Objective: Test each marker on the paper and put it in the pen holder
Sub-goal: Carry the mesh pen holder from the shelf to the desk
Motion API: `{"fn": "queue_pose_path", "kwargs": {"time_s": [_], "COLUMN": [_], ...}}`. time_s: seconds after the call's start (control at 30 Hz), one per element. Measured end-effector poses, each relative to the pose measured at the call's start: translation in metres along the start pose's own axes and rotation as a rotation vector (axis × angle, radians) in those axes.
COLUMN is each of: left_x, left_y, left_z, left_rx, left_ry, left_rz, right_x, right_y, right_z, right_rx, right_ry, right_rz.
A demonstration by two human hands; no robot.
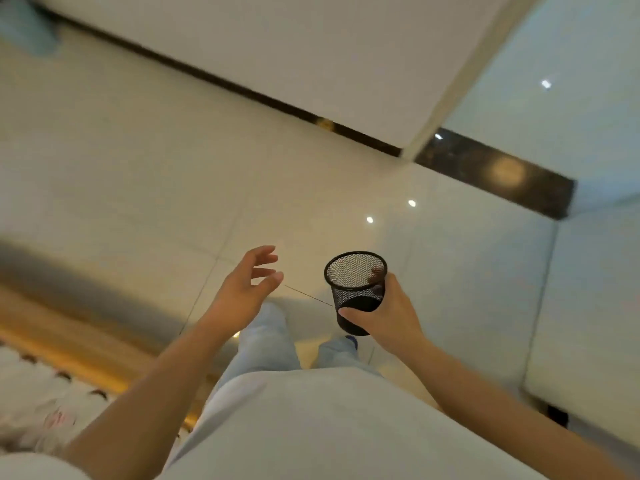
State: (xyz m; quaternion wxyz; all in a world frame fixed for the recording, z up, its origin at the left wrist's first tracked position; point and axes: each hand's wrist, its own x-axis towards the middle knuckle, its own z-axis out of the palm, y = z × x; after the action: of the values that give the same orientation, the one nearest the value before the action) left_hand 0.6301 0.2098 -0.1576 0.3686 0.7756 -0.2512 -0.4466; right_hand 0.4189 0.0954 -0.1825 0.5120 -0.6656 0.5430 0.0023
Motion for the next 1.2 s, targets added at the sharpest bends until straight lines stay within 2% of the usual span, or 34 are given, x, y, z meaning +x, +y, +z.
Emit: {"fn": "queue_pose_path", "kwargs": {"time_s": [0.13, 0.27, 0.4, 0.57, 0.73, 0.9, 1.03, 1.2], "left_x": [-0.016, -0.026, -0.02, 0.007, 0.058, 0.094, 0.105, 0.123], "left_y": [-0.051, -0.094, -0.121, -0.133, -0.155, -0.185, -0.202, -0.219], "left_z": [-0.092, -0.189, -0.287, -0.392, -0.488, -0.576, -0.64, -0.712], "left_rx": [-0.109, -0.168, -0.19, -0.3, -0.397, -0.544, -0.621, -0.656], "left_ry": [0.187, 0.253, 0.325, 0.53, 0.696, 0.833, 0.963, 1.046], "left_rz": [-0.112, -0.213, -0.223, -0.228, -0.242, -0.419, -0.506, -0.585], "right_x": [0.033, 0.067, 0.101, 0.146, 0.211, 0.294, 0.335, 0.362], "right_y": [-0.074, -0.153, -0.238, -0.327, -0.404, -0.518, -0.623, -0.743], "right_z": [0.075, 0.152, 0.222, 0.289, 0.37, 0.464, 0.535, 0.626], "right_rx": [-0.079, -0.094, -0.166, -0.202, -0.256, -0.342, -0.476, -0.486], "right_ry": [-0.174, -0.256, -0.304, -0.366, -0.455, -0.553, -0.653, -0.757], "right_rz": [-0.07, -0.076, -0.178, -0.227, -0.214, -0.217, -0.321, -0.397]}}
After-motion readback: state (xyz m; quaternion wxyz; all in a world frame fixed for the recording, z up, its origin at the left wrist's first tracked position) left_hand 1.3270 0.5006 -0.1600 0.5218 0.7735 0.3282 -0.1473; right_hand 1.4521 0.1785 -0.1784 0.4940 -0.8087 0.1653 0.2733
